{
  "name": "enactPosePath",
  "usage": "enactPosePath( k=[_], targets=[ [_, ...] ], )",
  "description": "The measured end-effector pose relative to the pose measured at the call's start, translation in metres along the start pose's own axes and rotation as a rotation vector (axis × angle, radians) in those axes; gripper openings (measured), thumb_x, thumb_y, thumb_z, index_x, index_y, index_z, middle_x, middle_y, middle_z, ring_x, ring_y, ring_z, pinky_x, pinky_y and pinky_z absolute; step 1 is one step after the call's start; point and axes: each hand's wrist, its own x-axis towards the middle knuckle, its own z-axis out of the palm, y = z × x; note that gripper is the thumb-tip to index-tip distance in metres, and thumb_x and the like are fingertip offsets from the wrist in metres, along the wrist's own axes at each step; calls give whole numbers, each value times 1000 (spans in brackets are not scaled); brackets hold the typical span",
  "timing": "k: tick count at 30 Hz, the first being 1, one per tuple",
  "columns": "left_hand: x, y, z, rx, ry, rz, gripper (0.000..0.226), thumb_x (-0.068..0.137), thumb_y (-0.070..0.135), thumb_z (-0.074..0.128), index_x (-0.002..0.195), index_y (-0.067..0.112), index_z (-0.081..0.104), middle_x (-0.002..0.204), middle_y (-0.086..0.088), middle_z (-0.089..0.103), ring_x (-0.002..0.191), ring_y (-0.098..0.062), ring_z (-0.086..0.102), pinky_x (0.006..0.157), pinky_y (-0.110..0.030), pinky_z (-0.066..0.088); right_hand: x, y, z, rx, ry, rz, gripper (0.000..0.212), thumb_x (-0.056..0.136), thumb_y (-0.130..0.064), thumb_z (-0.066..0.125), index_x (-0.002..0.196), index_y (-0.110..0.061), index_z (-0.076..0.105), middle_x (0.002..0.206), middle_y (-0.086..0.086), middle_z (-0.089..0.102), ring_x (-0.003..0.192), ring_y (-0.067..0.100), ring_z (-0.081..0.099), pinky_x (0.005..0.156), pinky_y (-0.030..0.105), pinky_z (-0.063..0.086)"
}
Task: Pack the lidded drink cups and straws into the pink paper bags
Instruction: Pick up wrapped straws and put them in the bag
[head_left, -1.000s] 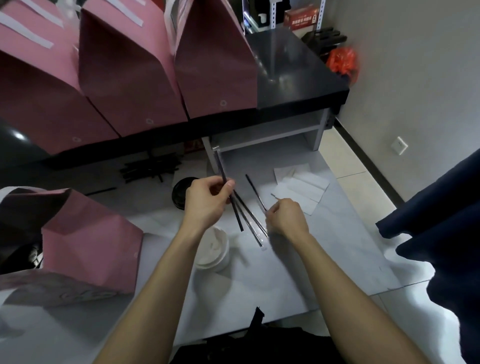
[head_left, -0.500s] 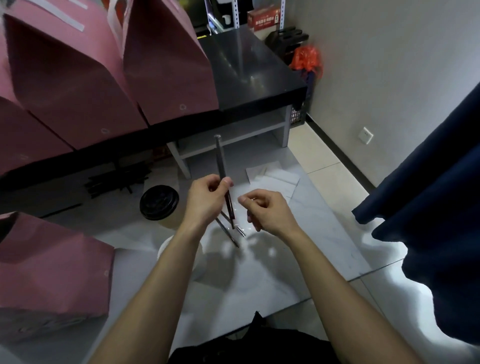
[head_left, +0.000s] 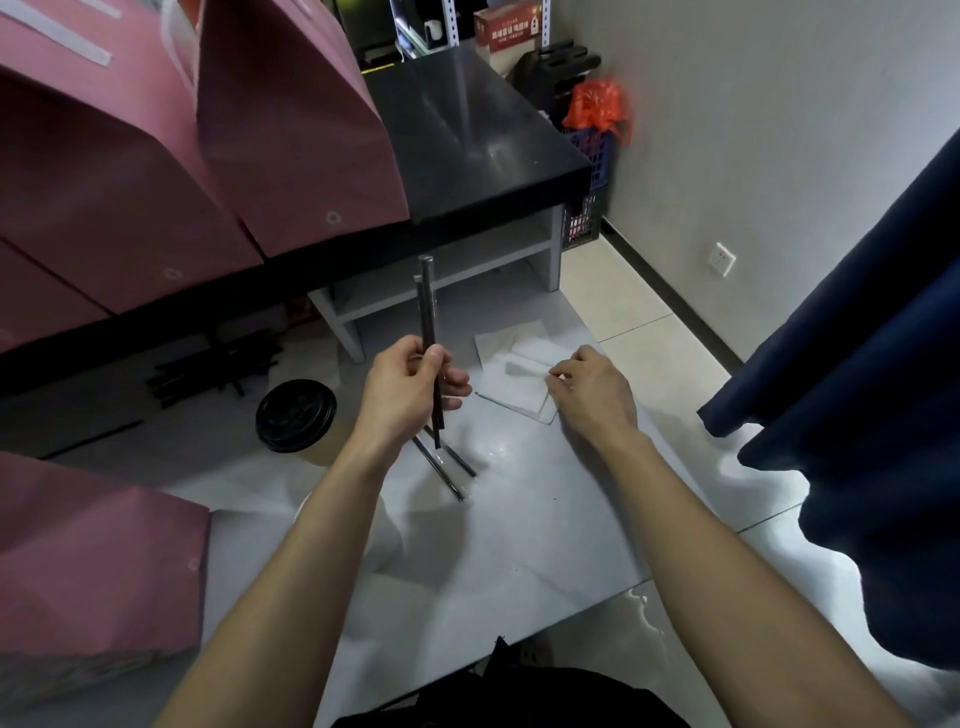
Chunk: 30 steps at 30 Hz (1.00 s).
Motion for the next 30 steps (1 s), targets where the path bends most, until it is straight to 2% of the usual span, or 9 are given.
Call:
enactPosePath(
  k=[4, 8, 10, 13, 16, 20, 23, 26, 30],
  targets=[
    [4, -1, 0, -9, 34, -5, 21, 116, 20, 50, 105, 8, 63, 76, -5, 76, 70, -24, 76, 66, -38, 63, 0, -4, -6, 136, 38, 6, 20, 102, -30, 65, 104, -17, 81, 109, -1, 64, 97, 20, 65, 85, 33, 52],
    [8, 0, 6, -45, 35, -95, 12, 107, 28, 60, 103, 17, 61, 62, 11, 52, 53, -11, 44, 55, -30, 37, -9, -15, -26, 508, 50, 100, 15, 99, -30, 64, 85, -28, 70, 85, -15, 71, 80, 3, 65, 75, 25, 46],
    [6, 1, 9, -76, 10, -95, 16, 94, 30, 72, 103, 18, 65, 66, 10, 48, 54, -10, 38, 51, -27, 33, -14, -22, -38, 674, 26, 131, 16, 95, -33, 63, 82, -25, 69, 77, -10, 69, 71, 5, 61, 73, 28, 48],
    [2, 3, 14, -10, -5, -30, 29, 85, 22, 84, 113, 24, 74, 81, 10, 62, 55, -2, 48, 55, -22, 37, -22, -33, -55, 854, -30, 111, 24, 88, -35, 61, 83, -13, 68, 78, 10, 62, 75, 16, 55, 77, 38, 47],
    [2, 8, 16, 49, -48, 1, 37, 87, 23, 87, 121, 35, 76, 114, 16, 77, 76, 4, 64, 66, -20, 44, -28, -46, -68, 977, -79, 118, 20, 88, -33, 61, 72, -21, 64, 74, 0, 53, 76, 19, 48, 78, 41, 39],
    [-1, 10, 21, -34, -158, -22, 44, 78, 41, 89, 118, 26, 79, 85, 14, 71, 53, -6, 42, 52, -24, 32, -30, -58, -80, 1037, -99, 95, 23, 90, -28, 60, 67, -26, 66, 70, -11, 56, 71, 12, 51, 75, 36, 40],
    [-1, 9, 20, -28, -168, 8, 45, 76, 53, 92, 108, 25, 80, 70, 14, 53, 52, -8, 34, 50, -26, 26, -33, -64, -84, 1055, -137, 62, 24, 91, -27, 60, 68, -26, 67, 72, -9, 59, 73, 14, 53, 76, 37, 41],
    [2, 8, 16, -39, -200, 23, 35, 77, 52, 93, 96, 27, 77, 70, 12, 46, 55, -10, 32, 50, -27, 25, -33, -69, -84, 1090, -151, 73, 22, 92, -29, 61, 71, -25, 67, 77, -2, 59, 80, 20, 54, 79, 40, 40],
    [-4, 7, 9, -61, -260, -1, 48, 73, 31, 97, 116, 28, 77, 99, 5, 79, 57, -6, 48, 50, -25, 29, -31, -72, -80, 1232, -96, 207, 15, 93, -31, 62, 83, -20, 64, 85, 8, 56, 85, 27, 52, 78, 44, 38]
  ],
)
